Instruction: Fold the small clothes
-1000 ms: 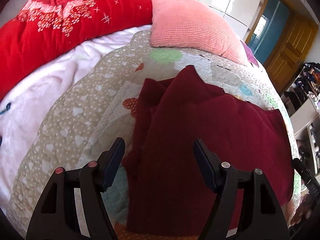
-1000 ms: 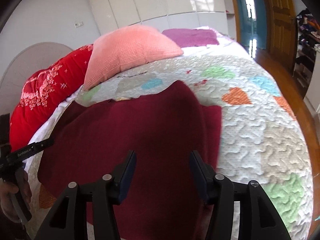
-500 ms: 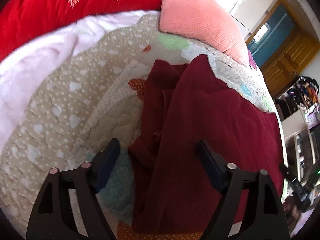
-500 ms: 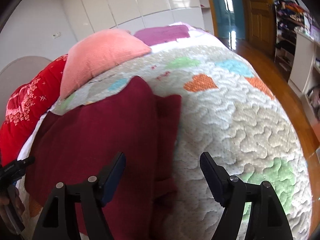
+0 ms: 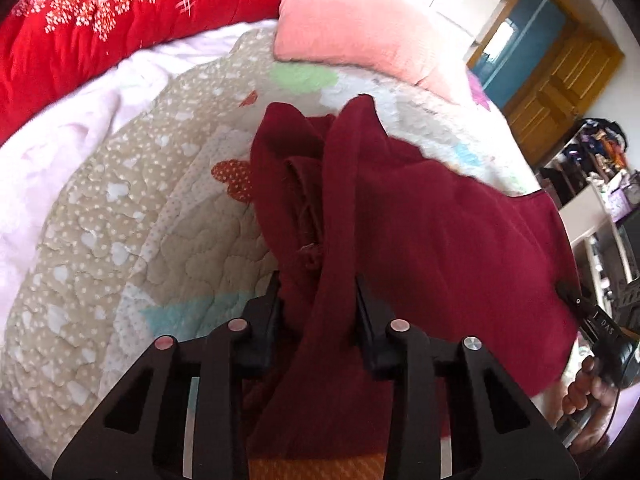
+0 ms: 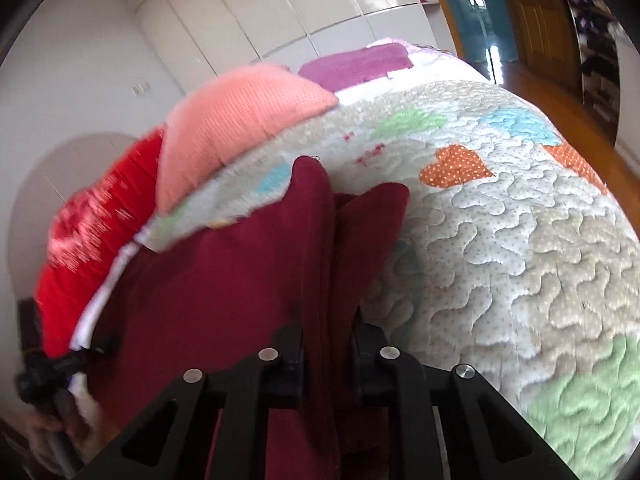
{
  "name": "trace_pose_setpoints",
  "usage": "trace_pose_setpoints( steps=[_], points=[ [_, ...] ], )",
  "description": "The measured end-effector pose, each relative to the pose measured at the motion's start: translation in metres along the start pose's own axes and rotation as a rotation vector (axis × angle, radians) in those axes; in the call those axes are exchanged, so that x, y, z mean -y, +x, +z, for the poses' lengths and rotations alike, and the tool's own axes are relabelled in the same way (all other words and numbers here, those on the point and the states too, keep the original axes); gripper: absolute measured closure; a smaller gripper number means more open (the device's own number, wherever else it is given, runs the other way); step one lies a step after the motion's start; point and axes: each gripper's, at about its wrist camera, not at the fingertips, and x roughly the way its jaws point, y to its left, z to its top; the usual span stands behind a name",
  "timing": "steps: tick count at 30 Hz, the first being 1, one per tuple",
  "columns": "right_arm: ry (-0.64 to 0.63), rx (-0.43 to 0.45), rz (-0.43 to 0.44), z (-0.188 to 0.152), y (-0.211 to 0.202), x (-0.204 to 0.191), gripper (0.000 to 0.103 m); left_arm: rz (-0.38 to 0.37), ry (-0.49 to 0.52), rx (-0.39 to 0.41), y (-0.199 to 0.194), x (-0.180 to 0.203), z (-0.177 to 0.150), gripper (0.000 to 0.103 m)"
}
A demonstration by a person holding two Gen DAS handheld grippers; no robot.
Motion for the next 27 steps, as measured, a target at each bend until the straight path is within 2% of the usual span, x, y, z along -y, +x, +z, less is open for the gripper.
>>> trace_pose_setpoints(
  steps=[4, 9, 12, 13, 14, 15, 16, 17, 18, 19, 22, 25, 27],
  points=[
    [0.016, 0.028, 0.088, -0.001, -0.039, -0.011, 0.089, -0.097, -0.006, -0.007, -0.041, 0.001, -0.013, 0.074],
    [-0.037, 0.022, 0.171, -0.029, -0.104, -0.025, 0.089, -0.112, 0.016, -0.037, -0.083, 0.003, -0.059, 0.074],
    [-0.053, -0.011, 0.140, -0.062, -0.133, -0.015, 0.088, -0.082, 0.007, -0.095, -0.083, -0.002, -0.097, 0.074],
    [-0.051, -0.038, 0.114, -0.074, -0.135, -0.009, 0.088, -0.060, 0.001, -0.101, -0.080, -0.006, -0.109, 0.074],
    [-0.057, -0.079, 0.052, -0.084, -0.132, -0.003, 0.086, -0.048, -0.008, -0.092, -0.079, -0.009, -0.115, 0.071],
    [-0.073, -0.104, -0.019, -0.090, -0.128, 0.001, 0.079, -0.046, -0.032, -0.081, -0.077, -0.013, -0.119, 0.069],
    [-0.126, -0.112, -0.162, -0.096, -0.126, 0.001, 0.070, -0.048, -0.069, -0.078, -0.078, -0.019, -0.121, 0.066],
    [-0.178, -0.099, -0.244, -0.097, -0.126, -0.003, 0.063, -0.052, -0.093, -0.079, -0.079, -0.021, -0.121, 0.064],
    [-0.207, -0.080, -0.263, -0.096, -0.130, -0.010, 0.059, -0.059, -0.116, -0.072, -0.083, -0.024, -0.121, 0.064],
    [-0.222, -0.047, -0.248, -0.092, -0.136, -0.021, 0.058, -0.053, -0.116, -0.062, -0.085, -0.023, -0.120, 0.064],
    [-0.222, 0.025, -0.087, -0.078, -0.147, -0.058, 0.055, 0.006, -0.071, -0.015, -0.092, -0.017, -0.118, 0.064],
    [-0.256, -0.002, 0.074, -0.066, -0.123, -0.108, 0.055, 0.030, -0.046, 0.003, -0.092, -0.014, -0.120, 0.064],
    [-0.287, -0.026, 0.151, -0.067, -0.103, -0.141, 0.055, 0.044, -0.040, 0.010, -0.089, -0.015, -0.121, 0.064]
  ],
)
